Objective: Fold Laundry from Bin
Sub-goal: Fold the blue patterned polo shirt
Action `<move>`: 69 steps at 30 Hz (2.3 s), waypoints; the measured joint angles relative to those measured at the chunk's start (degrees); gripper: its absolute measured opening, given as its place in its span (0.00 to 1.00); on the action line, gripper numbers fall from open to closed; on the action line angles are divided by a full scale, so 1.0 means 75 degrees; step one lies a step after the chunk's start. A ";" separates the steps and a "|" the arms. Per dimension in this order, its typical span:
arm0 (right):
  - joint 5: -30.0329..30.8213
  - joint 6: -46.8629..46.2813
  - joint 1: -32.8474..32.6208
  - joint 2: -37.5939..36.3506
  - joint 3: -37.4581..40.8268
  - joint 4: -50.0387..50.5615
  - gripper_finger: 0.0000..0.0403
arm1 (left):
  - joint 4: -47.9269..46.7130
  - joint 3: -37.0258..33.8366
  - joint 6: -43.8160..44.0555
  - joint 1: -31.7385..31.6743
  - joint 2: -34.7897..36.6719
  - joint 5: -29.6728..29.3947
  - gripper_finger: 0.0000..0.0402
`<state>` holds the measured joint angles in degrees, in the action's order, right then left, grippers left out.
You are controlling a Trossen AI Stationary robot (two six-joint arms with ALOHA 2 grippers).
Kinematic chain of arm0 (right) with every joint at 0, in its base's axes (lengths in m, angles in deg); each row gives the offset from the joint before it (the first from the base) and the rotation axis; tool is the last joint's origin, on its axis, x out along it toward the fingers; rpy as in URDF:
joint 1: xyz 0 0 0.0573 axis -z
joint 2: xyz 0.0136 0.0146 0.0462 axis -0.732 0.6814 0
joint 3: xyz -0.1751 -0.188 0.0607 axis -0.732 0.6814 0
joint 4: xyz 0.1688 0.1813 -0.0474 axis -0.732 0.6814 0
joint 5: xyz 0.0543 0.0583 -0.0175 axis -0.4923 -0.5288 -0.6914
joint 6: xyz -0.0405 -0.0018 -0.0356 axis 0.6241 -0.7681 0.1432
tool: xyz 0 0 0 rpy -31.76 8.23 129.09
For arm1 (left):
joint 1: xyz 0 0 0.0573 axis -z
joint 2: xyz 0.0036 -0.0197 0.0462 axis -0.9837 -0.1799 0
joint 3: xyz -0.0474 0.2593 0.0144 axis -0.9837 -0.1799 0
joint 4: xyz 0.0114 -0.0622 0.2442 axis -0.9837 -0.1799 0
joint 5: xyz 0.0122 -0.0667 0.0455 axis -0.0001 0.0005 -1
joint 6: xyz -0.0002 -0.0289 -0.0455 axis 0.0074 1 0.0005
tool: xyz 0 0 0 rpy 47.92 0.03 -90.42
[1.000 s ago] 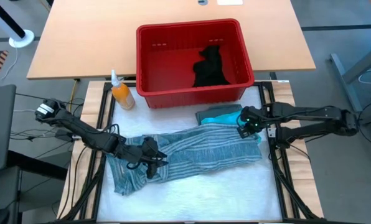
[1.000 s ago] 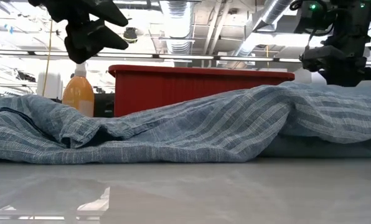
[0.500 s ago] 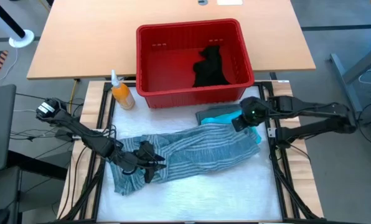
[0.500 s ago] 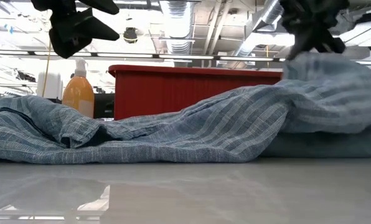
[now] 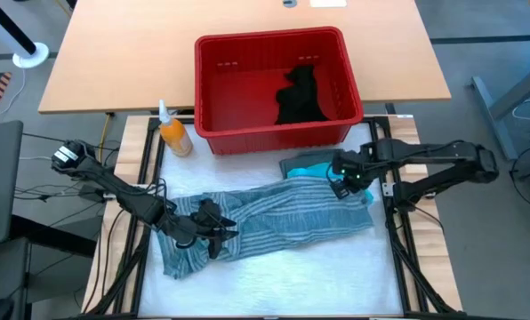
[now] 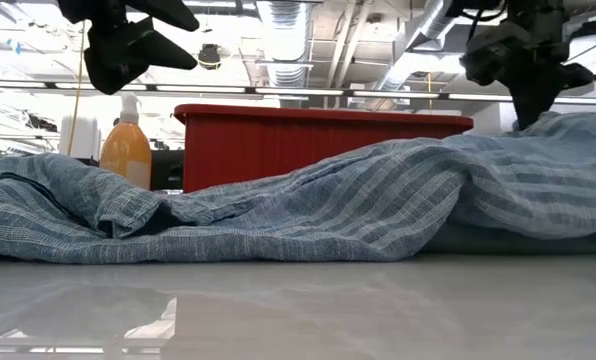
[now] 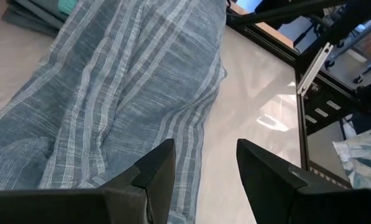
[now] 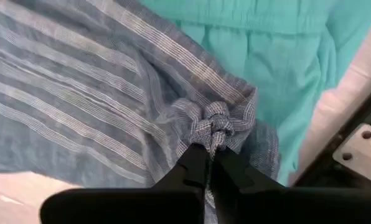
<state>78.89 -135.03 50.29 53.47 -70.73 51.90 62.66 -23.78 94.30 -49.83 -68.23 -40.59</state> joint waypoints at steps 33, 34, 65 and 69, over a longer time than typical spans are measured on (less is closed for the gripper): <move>0.1196 -0.2245 -0.1306 -0.0127 -0.0009 0.1311 0.57 | -0.0055 -0.0001 -0.0716 -0.0329 0.0000 0.0082 0.40; 0.1274 -0.2401 -0.1356 -0.0162 -0.0009 0.1385 0.57 | -0.0058 -0.0001 -0.0717 -0.0332 -0.0003 0.0081 0.40; 0.1474 -0.8920 -0.7187 0.1616 -0.0017 -0.0712 0.55 | -0.0665 -0.0001 -0.1005 -0.0460 -0.0003 0.0012 0.40; 0.1406 -0.8946 -0.7549 0.1917 -0.0006 -0.0691 0.55 | -0.0549 -0.0001 -0.0786 -0.0699 -0.0003 0.0086 0.40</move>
<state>89.43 -202.13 -6.33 67.84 -70.78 46.72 58.55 -23.79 88.40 -55.07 -68.26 -39.94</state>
